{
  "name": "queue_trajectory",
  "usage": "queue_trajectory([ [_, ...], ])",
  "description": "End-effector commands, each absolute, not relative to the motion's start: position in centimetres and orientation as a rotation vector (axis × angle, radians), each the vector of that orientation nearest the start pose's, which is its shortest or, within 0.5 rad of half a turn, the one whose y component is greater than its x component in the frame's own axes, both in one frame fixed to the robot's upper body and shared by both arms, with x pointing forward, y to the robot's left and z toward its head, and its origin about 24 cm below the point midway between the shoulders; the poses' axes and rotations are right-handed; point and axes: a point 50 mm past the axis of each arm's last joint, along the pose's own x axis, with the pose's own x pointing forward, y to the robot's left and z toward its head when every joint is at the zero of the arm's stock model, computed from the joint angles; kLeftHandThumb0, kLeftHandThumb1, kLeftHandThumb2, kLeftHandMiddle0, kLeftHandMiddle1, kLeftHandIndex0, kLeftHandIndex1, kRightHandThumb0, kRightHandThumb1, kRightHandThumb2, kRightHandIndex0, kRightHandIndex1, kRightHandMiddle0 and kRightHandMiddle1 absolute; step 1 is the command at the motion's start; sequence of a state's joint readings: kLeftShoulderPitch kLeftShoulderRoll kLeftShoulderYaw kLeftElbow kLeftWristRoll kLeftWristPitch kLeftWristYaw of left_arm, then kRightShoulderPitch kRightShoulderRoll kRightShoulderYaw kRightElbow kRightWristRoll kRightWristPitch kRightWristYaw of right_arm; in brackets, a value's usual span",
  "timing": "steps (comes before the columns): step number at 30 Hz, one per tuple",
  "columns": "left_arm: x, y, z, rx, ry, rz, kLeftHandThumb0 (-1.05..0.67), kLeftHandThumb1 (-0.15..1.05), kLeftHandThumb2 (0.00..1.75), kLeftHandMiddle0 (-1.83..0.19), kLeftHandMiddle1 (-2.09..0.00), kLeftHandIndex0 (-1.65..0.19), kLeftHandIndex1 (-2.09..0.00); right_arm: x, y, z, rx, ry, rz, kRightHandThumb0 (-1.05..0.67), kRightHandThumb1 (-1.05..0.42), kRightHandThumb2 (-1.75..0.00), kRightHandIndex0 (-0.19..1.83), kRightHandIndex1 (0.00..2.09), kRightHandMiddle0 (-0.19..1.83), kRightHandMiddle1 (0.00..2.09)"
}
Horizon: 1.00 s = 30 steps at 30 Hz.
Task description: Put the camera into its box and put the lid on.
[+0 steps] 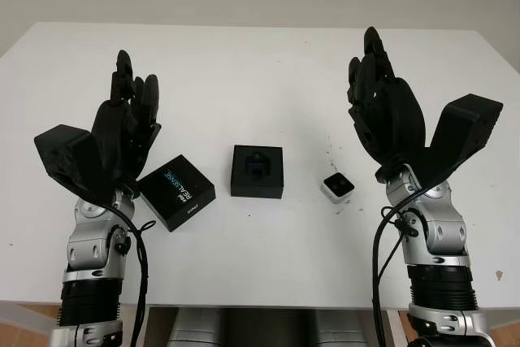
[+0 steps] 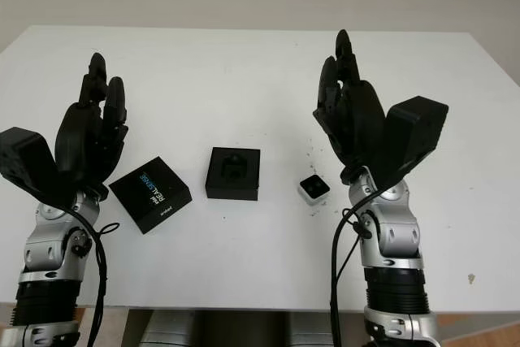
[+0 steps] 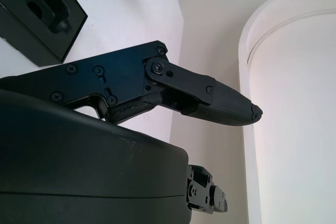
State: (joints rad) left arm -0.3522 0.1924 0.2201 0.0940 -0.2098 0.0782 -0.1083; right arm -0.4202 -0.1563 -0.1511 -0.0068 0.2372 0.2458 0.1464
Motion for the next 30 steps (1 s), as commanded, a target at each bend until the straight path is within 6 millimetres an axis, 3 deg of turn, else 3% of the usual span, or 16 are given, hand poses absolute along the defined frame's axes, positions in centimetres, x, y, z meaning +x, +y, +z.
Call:
queue_trajectory([
  [1, 31.2, 21.1, 12.6, -0.059, -0.229, 0.019, -0.78, 1.05, 0.44, 0.19, 0.00, 0.19, 0.00, 32.0, -17.1, 14.8, 0.098, -0.208, 0.151, -0.69, -1.05, -0.76, -0.19, 0.00, -0.19, 0.00],
  [13, 31.4, 21.0, 12.8, -0.049, -0.230, 0.019, -0.78, 1.05, 0.44, 0.19, 0.00, 0.19, 0.00, 32.3, -18.1, 15.3, 0.088, -0.214, 0.179, -0.68, -1.05, -0.72, -0.19, 0.00, -0.19, 0.00],
  [18, 31.4, 20.9, 12.9, -0.047, -0.233, 0.012, -0.78, 1.05, 0.44, 0.19, 0.00, 0.19, 0.00, 32.3, -20.3, 16.8, -0.032, -0.230, 0.171, -0.52, -1.05, -0.21, -0.05, 0.08, -0.03, 0.09],
  [20, 31.4, 21.0, 12.9, -0.044, -0.235, 0.010, -0.78, 1.05, 0.45, 0.19, 0.00, 0.19, 0.00, 32.3, -21.1, 17.3, -0.106, -0.233, 0.169, -0.44, -1.03, -0.12, 0.04, 0.12, 0.04, 0.13],
  [24, 31.4, 20.9, 12.9, -0.054, -0.236, 0.017, -0.78, 1.05, 0.44, 0.19, 0.00, 0.19, 0.00, 32.2, -22.9, 18.2, -0.257, -0.201, 0.171, -0.40, -0.92, -0.04, 0.18, 0.19, 0.15, 0.22],
  [30, 31.4, 21.0, 12.8, -0.054, -0.236, 0.010, -0.79, 1.05, 0.44, 0.19, 0.00, 0.19, 0.00, 31.6, -23.9, 19.4, -0.535, -0.227, 0.210, -0.34, -0.84, -0.03, 0.25, 0.22, 0.22, 0.28],
])
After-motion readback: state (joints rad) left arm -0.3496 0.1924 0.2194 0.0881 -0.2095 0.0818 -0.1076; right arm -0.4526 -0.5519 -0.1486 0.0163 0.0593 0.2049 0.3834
